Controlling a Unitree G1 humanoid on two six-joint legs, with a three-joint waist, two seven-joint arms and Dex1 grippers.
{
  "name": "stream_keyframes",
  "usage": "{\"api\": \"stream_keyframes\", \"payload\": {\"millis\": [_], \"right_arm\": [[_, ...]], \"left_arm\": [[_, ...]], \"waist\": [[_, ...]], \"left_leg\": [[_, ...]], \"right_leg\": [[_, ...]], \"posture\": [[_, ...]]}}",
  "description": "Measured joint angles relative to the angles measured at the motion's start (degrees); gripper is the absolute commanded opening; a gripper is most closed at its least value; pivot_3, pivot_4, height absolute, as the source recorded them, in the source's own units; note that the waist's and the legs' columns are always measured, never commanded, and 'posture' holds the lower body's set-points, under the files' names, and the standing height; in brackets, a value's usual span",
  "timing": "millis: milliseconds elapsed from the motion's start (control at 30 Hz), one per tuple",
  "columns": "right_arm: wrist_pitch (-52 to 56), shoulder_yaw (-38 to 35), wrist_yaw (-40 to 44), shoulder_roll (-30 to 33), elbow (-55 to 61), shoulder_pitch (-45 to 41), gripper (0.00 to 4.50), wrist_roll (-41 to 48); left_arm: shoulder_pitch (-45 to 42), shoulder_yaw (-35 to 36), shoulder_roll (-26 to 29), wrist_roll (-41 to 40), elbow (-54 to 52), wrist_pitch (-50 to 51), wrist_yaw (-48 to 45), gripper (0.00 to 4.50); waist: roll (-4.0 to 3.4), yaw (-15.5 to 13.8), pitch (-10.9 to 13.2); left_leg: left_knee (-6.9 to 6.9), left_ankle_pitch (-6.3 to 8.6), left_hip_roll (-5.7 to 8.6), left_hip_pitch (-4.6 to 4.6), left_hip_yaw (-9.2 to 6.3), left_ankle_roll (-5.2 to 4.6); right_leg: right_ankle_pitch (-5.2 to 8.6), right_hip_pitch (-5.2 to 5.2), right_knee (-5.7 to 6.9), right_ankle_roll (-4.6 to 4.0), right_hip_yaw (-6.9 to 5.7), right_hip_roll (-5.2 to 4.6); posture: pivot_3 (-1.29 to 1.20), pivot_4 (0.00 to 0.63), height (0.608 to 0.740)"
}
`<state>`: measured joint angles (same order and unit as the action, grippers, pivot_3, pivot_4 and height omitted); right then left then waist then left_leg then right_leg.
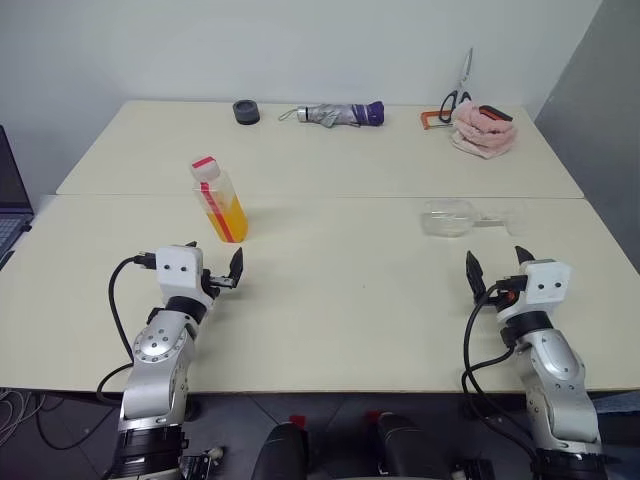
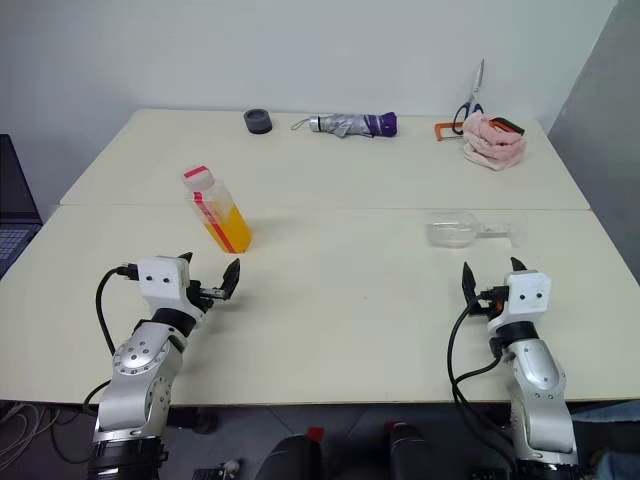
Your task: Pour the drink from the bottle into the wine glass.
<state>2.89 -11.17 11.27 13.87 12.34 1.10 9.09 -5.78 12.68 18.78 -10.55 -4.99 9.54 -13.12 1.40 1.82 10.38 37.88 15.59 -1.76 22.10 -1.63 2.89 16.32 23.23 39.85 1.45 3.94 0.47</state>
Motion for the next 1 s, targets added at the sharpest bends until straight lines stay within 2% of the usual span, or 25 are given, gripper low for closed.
{"api": "stream_keyframes", "payload": {"millis": [400, 600, 800, 1000], "right_arm": [[-0.29, 0.20, 1.52, 0.78, -1.34, 0.07, 4.50, 0.01], [0.09, 3.47, 6.95, 2.03, 0.06, 0.81, 4.50, 1.43], [8.07, 11.37, 17.24, 6.57, 9.24, 0.29, 4.50, 8.11], [18.23, 13.81, 22.65, 11.29, 16.07, -3.79, 4.50, 15.04]], "left_arm": [[-0.23, 0.67, -0.29, -0.37, 0.04, -0.03, 0.06, 4.45], [-1.26, 1.54, 0.00, -1.57, 0.11, 0.59, -0.04, 4.45], [-2.29, 1.99, 0.55, -2.70, 0.13, 2.77, -0.33, 4.45], [-5.82, 1.77, 1.97, -3.17, 0.10, 6.06, -1.29, 4.45]], "waist": [[0.00, 0.00, 0.00], [0.00, 0.03, 0.00], [0.01, 0.03, 0.01], [0.07, 0.00, 0.04]], "left_leg": [[0.00, 0.00, 0.00, 0.00, 0.00, 0.00], [0.00, 0.00, 0.00, 0.00, 0.02, 0.00], [0.01, 0.00, 0.00, 0.01, -0.03, 0.00], [0.03, 0.00, 0.01, 0.04, -0.11, 0.00]], "right_leg": [[0.00, 0.00, 0.00, 0.00, 0.01, 0.00], [0.00, 0.00, 0.00, 0.01, -0.01, 0.00], [0.01, 0.00, -0.01, 0.03, -0.05, 0.02], [0.03, -0.03, -0.05, 0.06, -0.15, 0.02]], "posture": [[0.00, 0.150, 0.740], [0.00, 0.150, 0.740], [0.00, 0.150, 0.740], [0.00, 0.150, 0.740]]}}
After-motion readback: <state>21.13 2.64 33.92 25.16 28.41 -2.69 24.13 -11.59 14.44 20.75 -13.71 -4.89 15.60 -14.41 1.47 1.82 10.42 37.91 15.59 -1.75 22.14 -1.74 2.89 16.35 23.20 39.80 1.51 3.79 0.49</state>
